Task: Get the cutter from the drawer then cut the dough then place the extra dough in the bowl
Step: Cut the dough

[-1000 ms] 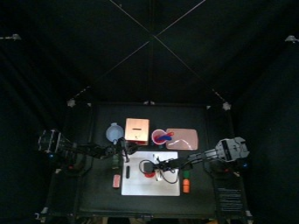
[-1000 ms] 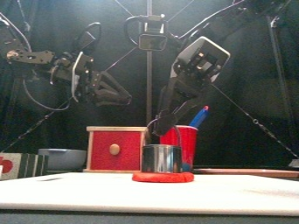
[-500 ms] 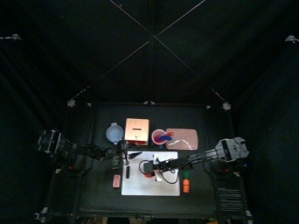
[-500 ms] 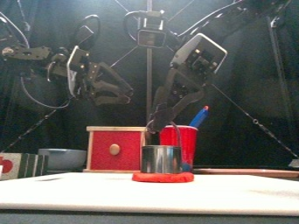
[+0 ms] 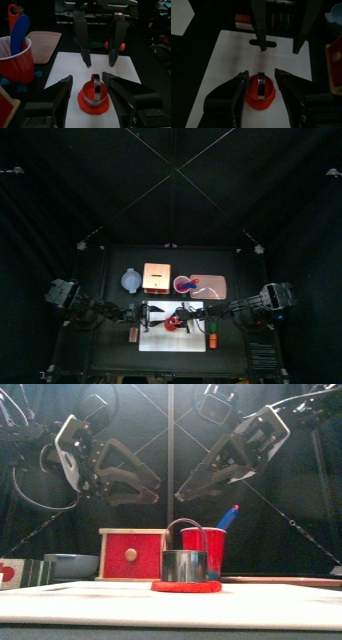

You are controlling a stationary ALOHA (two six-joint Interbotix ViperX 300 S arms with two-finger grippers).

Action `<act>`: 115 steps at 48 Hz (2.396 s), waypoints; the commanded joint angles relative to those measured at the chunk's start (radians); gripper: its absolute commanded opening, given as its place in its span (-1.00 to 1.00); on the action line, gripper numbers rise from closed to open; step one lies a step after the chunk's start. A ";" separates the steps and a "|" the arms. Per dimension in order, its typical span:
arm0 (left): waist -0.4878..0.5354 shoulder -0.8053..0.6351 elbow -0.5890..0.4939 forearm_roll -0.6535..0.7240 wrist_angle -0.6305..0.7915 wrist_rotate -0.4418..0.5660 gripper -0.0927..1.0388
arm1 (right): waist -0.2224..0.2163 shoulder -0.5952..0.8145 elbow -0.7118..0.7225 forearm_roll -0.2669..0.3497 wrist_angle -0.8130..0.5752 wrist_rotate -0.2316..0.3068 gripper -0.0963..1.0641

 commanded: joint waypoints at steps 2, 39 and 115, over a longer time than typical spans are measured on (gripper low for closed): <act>-0.008 0.064 -0.057 -0.005 -0.017 0.002 0.70 | -0.017 -0.009 0.061 -0.049 -0.107 0.003 0.57; -0.064 0.176 -0.124 -0.048 -0.006 0.005 0.67 | -0.054 0.094 0.052 -0.101 -0.244 0.006 0.58; -0.063 0.233 -0.132 -0.153 0.084 0.002 0.14 | -0.029 0.209 0.037 -0.084 -0.181 0.008 0.00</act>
